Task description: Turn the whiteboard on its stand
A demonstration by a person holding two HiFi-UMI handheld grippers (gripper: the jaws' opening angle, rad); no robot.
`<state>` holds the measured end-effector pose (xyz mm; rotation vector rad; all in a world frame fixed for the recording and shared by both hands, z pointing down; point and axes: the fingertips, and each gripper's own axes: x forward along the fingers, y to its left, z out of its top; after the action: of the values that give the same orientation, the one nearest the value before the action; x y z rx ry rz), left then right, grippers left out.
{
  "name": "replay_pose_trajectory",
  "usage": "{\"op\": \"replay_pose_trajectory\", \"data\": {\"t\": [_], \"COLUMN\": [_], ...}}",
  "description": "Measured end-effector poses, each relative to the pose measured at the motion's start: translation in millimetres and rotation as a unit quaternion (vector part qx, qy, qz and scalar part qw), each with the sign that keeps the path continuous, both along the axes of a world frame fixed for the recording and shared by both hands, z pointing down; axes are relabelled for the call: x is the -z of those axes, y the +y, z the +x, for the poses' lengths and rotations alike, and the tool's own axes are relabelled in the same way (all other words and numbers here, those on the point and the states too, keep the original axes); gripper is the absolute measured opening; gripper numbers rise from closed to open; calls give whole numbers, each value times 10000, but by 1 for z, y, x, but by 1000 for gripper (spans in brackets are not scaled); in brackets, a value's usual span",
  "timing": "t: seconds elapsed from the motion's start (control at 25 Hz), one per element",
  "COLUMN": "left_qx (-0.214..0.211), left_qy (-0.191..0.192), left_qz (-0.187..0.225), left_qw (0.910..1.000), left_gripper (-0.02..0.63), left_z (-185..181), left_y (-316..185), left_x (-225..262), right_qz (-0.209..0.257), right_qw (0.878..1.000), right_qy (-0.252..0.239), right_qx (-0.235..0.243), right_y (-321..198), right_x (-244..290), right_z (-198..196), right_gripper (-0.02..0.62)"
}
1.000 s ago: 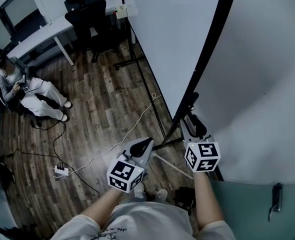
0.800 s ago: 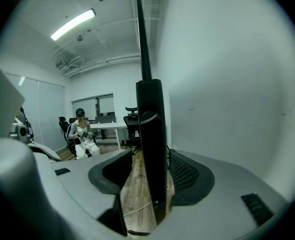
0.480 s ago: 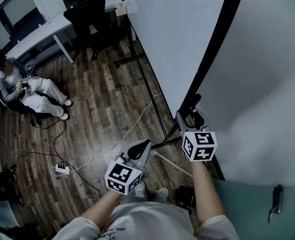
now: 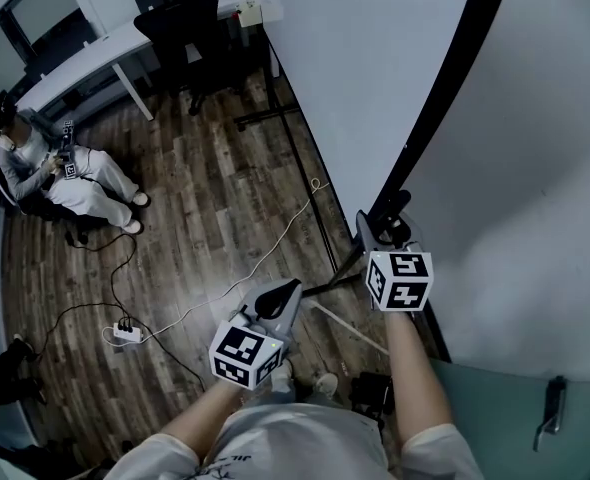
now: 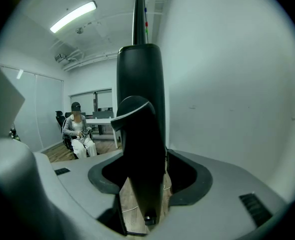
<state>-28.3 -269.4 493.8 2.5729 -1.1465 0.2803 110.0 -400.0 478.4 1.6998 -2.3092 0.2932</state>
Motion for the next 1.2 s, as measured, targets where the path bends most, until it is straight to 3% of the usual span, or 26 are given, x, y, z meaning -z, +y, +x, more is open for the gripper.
{"op": "replay_pose_trajectory", "data": {"t": [0.84, 1.2], "left_qx": [83, 161], "left_qy": [14, 45], "left_qz": [-71, -47], "left_qw": [9999, 9998], "left_gripper": [11, 11], "left_z": [-4, -10], "left_y": [6, 26], "left_x": [4, 11], "right_qz": [-96, -71], "right_qw": [9999, 9999], "right_qy": [55, 77], "right_qx": [42, -83], "right_y": [-14, 6], "right_x": [4, 10], "right_z": [10, 27], "right_gripper": [179, 178]}}
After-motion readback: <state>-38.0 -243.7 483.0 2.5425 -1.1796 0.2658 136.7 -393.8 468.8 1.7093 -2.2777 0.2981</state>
